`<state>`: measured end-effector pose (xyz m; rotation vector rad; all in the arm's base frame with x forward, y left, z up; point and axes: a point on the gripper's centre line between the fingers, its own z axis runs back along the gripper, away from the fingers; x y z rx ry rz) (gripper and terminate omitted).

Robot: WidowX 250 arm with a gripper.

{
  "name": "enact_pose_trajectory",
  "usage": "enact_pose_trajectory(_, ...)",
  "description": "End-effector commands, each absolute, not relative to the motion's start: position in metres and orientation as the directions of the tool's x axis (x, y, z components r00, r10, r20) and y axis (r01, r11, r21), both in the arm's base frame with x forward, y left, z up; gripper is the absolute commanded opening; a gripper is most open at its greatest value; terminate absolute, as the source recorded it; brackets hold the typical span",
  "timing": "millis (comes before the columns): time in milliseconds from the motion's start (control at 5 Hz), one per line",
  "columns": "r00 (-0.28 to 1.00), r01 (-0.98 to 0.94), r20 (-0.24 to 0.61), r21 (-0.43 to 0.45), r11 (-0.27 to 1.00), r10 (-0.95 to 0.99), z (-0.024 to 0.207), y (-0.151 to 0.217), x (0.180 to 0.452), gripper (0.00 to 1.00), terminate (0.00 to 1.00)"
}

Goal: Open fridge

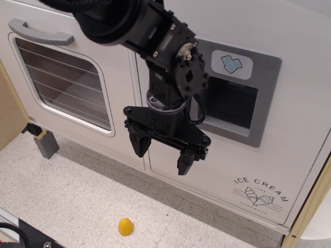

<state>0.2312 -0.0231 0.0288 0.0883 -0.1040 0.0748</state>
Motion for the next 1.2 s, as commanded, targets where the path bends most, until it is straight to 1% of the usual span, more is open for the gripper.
enact_pose_trajectory(0, 0.992, -0.079, 0.107, 0.084, 0.993, 0.070, 0.029, -0.023, 0.231, 1.00, 0.00)
enact_pose_trajectory(200, 0.984, -0.067, 0.167, 0.068, 0.995, 0.055, 0.039, 0.005, 0.237, 1.00, 0.00)
enact_pose_trajectory(400, 0.973, -0.112, 0.214, 0.105, 0.988, 0.088, 0.049, 0.031, 0.248, 1.00, 0.00)
enact_pose_trajectory(600, 0.962, -0.131, 0.251, 0.093, 0.987, 0.104, 0.053, 0.054, 0.265, 1.00, 0.00)
enact_pose_trajectory(800, 0.964, -0.121, 0.249, 0.083, 0.989, 0.097, 0.053, 0.059, 0.279, 1.00, 0.00)
enact_pose_trajectory(1000, 0.964, -0.066, 0.263, 0.060, 0.996, 0.048, 0.052, 0.054, 0.293, 1.00, 0.00)
